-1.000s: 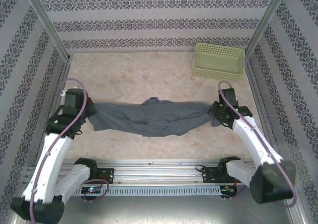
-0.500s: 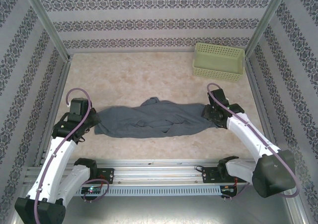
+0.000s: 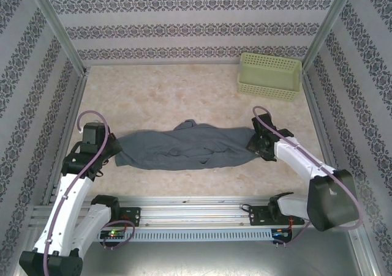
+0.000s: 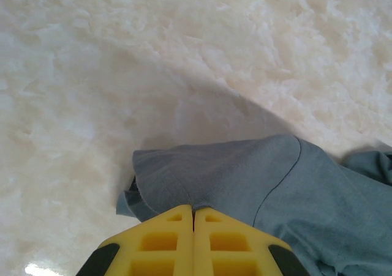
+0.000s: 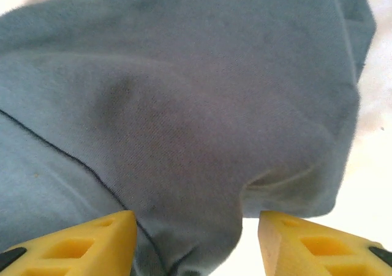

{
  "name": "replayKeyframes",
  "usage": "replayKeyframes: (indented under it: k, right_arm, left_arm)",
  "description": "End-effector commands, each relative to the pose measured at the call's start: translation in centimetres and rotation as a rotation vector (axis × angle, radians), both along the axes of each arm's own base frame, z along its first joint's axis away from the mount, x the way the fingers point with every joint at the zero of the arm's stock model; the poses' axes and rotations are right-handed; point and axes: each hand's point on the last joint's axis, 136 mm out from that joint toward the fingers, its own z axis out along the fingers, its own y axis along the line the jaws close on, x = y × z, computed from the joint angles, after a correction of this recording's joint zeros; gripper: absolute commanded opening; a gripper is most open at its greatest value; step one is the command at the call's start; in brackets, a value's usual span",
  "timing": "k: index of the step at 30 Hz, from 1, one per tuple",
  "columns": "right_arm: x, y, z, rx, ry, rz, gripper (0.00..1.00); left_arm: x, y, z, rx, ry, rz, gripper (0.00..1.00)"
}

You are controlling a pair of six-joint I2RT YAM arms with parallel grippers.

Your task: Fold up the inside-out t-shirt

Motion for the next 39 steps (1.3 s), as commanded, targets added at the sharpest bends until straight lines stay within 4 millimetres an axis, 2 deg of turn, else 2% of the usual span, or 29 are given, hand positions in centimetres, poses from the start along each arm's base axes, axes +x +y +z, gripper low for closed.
replayKeyframes:
  k: [1,4,7,12,15,20,25,28,31,35,37,39]
  right_arm:
    - [1.0,-0.5,0.3,-0.006,-0.026,-0.046,0.40]
    - [1.1,-1.3,1.3,-0.036,-0.057,-0.067,0.14]
    - [1.0,-2.5,4.2,-0.059,-0.144,-0.089,0.00]
    - [0.2,-4.8,11.9,-0.059,-0.361,-0.131,0.00]
    - [-0.4,-5.4,17.2,-0.030,-0.486,-0.127,0.00]
    - [-0.8,-4.3,25.5,0.047,-0.669,-0.071,0.00]
    - [-1.9,-3.1,35.5,0.115,-0.894,-0.007,0.00]
    - [-3.7,-2.3,41.9,0.162,-1.051,0.046,0.00]
    - [-6.0,-1.7,46.9,0.207,-1.187,0.092,0.00]
    - [-8.9,-1.7,51.7,0.226,-1.328,0.112,0.00]
    - [-9.4,-1.7,53.0,0.225,-1.366,0.117,0.00]
    - [-8.9,-1.7,53.4,0.226,-1.375,0.114,0.00]
  left_arm:
    - [0.0,0.8,2.1,0.006,-0.063,0.041,0.00]
    - [-0.4,1.2,3.7,0.017,-0.116,0.056,0.00]
    - [-1.2,1.9,6.1,0.041,-0.191,0.086,0.00]
    - [-2.7,3.6,11.6,0.108,-0.351,0.153,0.00]
    - [-3.8,4.6,15.6,0.149,-0.453,0.194,0.00]
    - [-5.4,5.6,22.6,0.195,-0.618,0.236,0.00]
    - [-7.1,6.2,29.5,0.242,-0.761,0.255,0.00]
    - [-8.5,6.2,32.8,0.244,-0.841,0.261,0.00]
    - [-10.5,6.5,35.9,0.247,-0.932,0.285,0.00]
    - [-12.8,7.0,39.0,0.250,-1.030,0.324,0.00]
    - [-13.2,7.2,40.1,0.253,-1.057,0.341,0.00]
    - [-12.5,7.3,40.7,0.264,-1.057,0.346,0.00]
